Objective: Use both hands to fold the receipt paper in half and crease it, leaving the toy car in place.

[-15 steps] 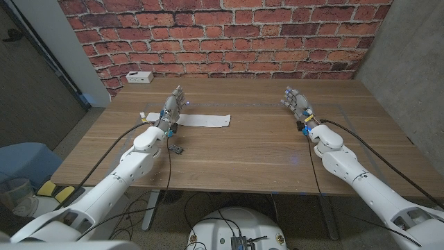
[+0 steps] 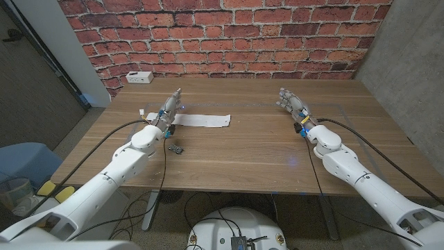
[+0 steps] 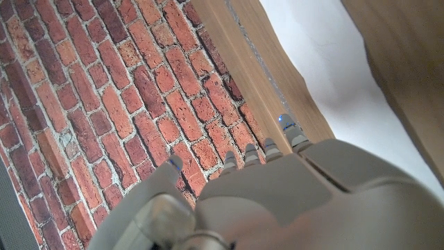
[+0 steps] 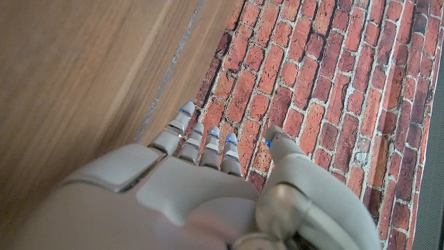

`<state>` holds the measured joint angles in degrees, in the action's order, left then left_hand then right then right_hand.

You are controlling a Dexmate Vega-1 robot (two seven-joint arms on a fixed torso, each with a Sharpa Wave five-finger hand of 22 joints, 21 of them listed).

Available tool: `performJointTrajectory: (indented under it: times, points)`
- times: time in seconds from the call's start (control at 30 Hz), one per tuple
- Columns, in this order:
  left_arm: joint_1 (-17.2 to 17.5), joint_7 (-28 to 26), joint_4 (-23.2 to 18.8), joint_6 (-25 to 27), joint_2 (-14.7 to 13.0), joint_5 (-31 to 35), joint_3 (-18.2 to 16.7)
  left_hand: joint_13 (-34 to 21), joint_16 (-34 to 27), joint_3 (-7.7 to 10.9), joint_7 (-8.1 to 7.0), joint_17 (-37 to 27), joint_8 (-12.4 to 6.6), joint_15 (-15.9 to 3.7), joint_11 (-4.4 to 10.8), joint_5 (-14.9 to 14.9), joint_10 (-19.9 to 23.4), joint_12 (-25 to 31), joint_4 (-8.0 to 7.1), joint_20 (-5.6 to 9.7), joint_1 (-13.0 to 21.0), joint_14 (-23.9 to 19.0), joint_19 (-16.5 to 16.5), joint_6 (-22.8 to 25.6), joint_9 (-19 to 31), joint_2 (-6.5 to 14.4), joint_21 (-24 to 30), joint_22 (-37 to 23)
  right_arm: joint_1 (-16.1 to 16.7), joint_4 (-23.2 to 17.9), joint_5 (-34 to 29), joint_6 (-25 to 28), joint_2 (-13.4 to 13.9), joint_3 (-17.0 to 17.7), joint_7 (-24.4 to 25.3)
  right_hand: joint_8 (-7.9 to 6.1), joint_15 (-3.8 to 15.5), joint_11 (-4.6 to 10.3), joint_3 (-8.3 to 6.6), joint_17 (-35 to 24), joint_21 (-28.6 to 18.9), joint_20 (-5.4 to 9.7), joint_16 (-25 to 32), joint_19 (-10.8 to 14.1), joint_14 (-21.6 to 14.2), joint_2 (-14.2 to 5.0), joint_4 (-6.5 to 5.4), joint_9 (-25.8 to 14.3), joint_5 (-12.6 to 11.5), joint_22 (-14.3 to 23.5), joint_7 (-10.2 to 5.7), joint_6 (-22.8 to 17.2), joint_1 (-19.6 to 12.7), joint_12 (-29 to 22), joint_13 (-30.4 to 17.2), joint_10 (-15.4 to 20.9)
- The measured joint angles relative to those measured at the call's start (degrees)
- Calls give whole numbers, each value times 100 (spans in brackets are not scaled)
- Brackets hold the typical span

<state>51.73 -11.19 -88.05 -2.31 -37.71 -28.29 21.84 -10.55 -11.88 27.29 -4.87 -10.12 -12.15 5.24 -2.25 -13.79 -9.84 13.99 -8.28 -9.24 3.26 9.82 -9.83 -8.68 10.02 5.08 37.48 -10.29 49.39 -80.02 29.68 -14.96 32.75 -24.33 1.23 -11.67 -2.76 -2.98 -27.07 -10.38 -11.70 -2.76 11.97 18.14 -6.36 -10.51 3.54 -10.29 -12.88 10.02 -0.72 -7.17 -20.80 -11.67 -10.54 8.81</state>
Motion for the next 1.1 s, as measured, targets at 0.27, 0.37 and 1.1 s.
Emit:
performJointTrajectory:
  times: [0.27, 0.37, 1.1]
  points:
    - [132, -448, -595, 769, -401, 347, -7, 0, 0, 23, -3, 0, 0, -33, -32, 28, 75, 21, 23, 2, 0, -34, 1, 121, 0, 0, 0, 0, -13, -181, -479, 12, 113, -189, 71, 0, 30, 21, -26, 0, 0, 30, 0, 30, -30, -13, 26, 0, 41, 0, -21, -20, -72, 0, 0, 20]
    - [168, -541, -748, 995, -514, 431, -25, 1, -1, 23, -13, 0, 0, -62, -35, 28, 109, 21, 23, 16, 0, -63, 16, 172, -1, 0, 0, 0, -34, -231, -606, 13, 144, -255, 80, 0, 30, 21, -42, -11, 0, 30, 0, 30, -30, -13, 42, 0, 41, -1, -21, -20, -72, 0, 0, 20]
    - [463, -978, -1789, 2561, -1351, 859, -232, 2, -21, 69, 20, -1, 0, -178, 96, 73, 504, 64, 27, 149, 31, -341, -22, 676, -1, 28, 0, 1, -254, -500, -1723, -98, 271, -806, -62, -22, 83, 31, -151, -17, 0, 52, 0, 52, -82, -58, 72, 1, 90, -2, -53, -239, -268, 0, 1, 154]
